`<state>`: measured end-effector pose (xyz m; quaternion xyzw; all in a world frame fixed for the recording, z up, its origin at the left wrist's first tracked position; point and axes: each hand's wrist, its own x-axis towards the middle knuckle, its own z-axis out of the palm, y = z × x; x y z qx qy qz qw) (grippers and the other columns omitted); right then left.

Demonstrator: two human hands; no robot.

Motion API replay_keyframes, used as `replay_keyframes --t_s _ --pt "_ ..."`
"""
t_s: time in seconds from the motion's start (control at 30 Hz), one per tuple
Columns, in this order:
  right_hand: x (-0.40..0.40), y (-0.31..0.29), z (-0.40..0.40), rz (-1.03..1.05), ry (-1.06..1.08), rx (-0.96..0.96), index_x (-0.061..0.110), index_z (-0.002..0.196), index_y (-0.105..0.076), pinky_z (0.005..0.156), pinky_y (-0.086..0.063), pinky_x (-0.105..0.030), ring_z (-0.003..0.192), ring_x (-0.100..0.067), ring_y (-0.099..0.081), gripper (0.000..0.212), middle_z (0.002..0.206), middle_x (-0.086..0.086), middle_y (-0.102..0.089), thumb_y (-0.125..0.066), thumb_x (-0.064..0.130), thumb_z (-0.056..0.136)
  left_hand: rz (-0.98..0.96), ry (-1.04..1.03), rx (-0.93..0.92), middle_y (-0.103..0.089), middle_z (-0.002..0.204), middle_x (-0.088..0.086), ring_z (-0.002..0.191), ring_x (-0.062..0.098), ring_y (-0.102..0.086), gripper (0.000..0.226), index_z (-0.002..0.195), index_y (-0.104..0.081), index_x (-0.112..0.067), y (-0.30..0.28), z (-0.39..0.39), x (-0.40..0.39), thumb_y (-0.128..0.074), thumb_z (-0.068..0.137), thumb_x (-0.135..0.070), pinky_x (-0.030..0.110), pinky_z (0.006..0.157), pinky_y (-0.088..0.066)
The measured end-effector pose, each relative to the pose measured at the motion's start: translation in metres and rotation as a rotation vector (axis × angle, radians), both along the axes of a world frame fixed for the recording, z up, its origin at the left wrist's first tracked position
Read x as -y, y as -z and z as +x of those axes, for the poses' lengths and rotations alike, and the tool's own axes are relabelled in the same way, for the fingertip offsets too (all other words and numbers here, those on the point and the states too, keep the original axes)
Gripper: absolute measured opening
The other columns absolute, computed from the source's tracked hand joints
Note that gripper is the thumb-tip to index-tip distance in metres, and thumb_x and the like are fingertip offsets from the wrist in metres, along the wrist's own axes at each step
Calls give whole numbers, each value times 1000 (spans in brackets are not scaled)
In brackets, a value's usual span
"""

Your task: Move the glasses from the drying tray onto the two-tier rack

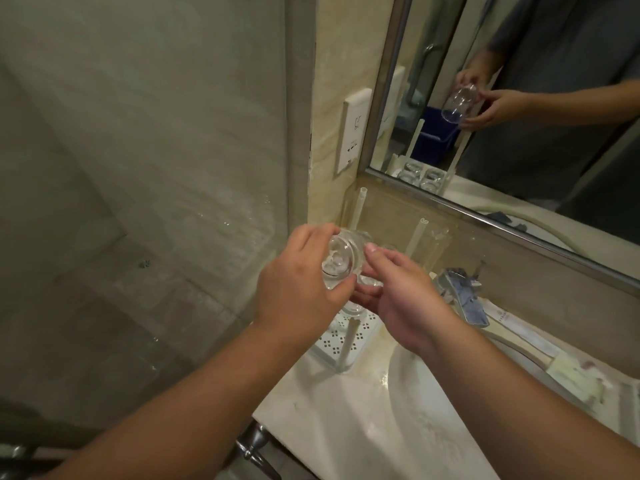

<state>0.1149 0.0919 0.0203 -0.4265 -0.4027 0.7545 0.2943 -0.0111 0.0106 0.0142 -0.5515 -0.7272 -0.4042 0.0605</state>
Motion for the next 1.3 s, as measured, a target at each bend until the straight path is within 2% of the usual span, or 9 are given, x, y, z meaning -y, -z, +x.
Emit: replay_keyframes --t_s 0.07,0.17,0.33,0.5,0.6,0.83,0.93,1.07,1.3 --pt "4 -11 3 -128 13 -118 4 125 -54 70 -57 -36 75 -28 -71 58 111 -20 -64 -74 36 81 81 28 64 -58 114 -11 91 6 -58 54 120 -58 -26 -4 6 0 -79 71 -35 23 65 -47" --pt "6 -24 9 -234 -15 -257 2 115 -58 66 -59 -34 73 -26 -71 58 84 -17 -70 -73 41 73 159 82 189 -53 114 -16 97 -2 -55 53 119 -55 -29 -7 14 -2 -79 72 -32 14 67 -46" --pt "2 -36 14 -153 8 -334 3 125 -58 71 -59 -38 101 -29 -68 72 118 -17 -68 -77 41 67 255 124 385 -52 113 -17 99 6 -60 59 117 -51 -33 -3 27 -4 -82 69 -17 14 77 -47" --pt "5 -41 17 130 88 -205 12 121 -57 69 -57 -35 87 -17 -71 72 99 -4 -71 -83 31 57 208 140 559 -58 120 -11 101 18 -66 66 117 -46 -42 2 40 -4 -83 69 -18 42 82 -55" --pt "10 -42 18 384 133 70 23 132 -53 77 -55 -26 98 -6 -68 93 110 7 -68 -89 41 49 129 122 571 -56 122 -19 105 8 -63 73 119 -41 -49 3 45 -4 -88 69 -22 38 86 -56" --pt "21 -39 31 871 138 369 50 125 -44 86 -49 -16 108 6 -56 81 114 27 -57 -84 45 55 65 232 629 -49 131 -25 119 -5 -55 95 140 -25 -56 -6 55 -5 -78 67 -28 18 91 -51" --pt "22 -36 40 906 132 402 46 129 -46 91 -52 -26 110 3 -56 82 119 21 -58 -88 36 59 36 267 631 -53 130 -23 119 -4 -55 94 144 -27 -54 -10 57 -9 -74 66 -28 22 93 -53" --pt "21 -35 60 882 145 402 48 128 -47 89 -54 -27 109 3 -56 81 117 24 -58 -82 46 55 -19 298 537 -51 132 -21 122 3 -54 90 142 -28 -52 -12 72 -14 -71 68 -27 35 97 -53" --pt "21 -29 132 840 285 475 43 131 -47 90 -53 -29 111 1 -57 86 120 19 -60 -77 54 51 -88 438 519 -52 130 -20 119 0 -55 90 141 -31 -51 -8 136 -33 -77 69 -22 33 93 -54"
